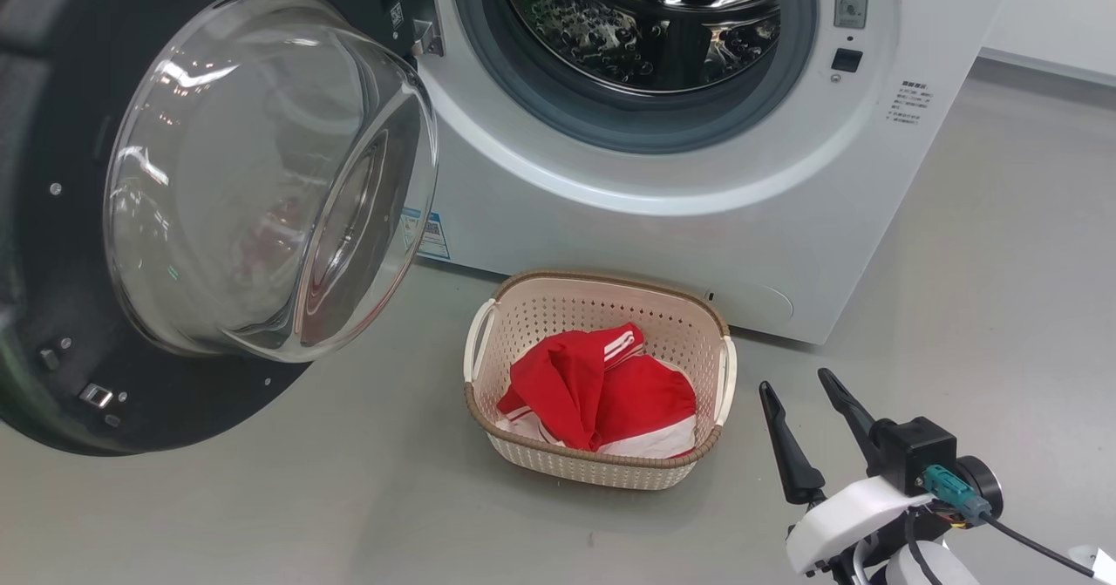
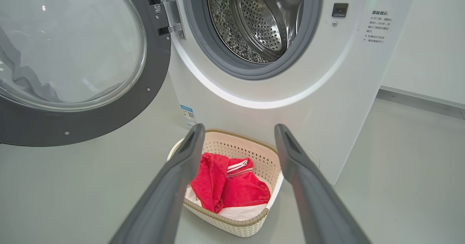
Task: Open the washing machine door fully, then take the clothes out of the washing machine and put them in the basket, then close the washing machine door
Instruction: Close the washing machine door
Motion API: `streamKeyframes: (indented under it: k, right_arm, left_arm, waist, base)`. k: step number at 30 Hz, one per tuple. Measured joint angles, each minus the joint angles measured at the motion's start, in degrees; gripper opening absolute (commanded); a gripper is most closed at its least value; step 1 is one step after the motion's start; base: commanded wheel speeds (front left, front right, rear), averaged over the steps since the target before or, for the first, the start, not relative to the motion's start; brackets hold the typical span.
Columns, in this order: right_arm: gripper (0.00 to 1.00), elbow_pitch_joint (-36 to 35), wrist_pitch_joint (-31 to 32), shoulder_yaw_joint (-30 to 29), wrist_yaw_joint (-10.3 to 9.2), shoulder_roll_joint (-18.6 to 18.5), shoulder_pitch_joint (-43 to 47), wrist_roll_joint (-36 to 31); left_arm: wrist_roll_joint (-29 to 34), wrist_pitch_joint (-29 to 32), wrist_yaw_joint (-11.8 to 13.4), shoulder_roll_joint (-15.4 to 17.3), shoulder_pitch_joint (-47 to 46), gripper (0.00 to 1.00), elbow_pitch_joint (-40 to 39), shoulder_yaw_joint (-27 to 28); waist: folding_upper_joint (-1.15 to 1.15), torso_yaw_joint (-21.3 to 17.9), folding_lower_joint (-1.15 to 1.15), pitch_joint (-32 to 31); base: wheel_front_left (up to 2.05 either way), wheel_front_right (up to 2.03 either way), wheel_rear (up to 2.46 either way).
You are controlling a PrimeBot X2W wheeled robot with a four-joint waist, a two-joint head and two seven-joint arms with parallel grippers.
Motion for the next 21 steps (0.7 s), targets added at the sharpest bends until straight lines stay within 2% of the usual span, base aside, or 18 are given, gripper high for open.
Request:
streamKeyframes:
  k: [12, 21]
  right_arm:
    - [1.0, 0.1, 0.0, -0.2, 0.02, 0.0, -1.0, 0.0]
    - [1.0, 0.1, 0.0, -0.7, 0.02, 0.0, -1.0, 0.0]
  left_arm:
    - [-0.4, 3.1, -1.1, 0.2, -1.7, 0.0, 2.2, -1.6]
    - [-4.9, 8.7, -2.3, -0.4, -2.0, 0.0, 2.4, -1.9]
  waist:
    - [0.0, 0.0, 0.0, 0.5]
    - [0.0, -0.4, 0.0, 0.7]
  base:
    - [0.0, 0.0, 0.0]
    - [0.0, 0.0, 0.0]
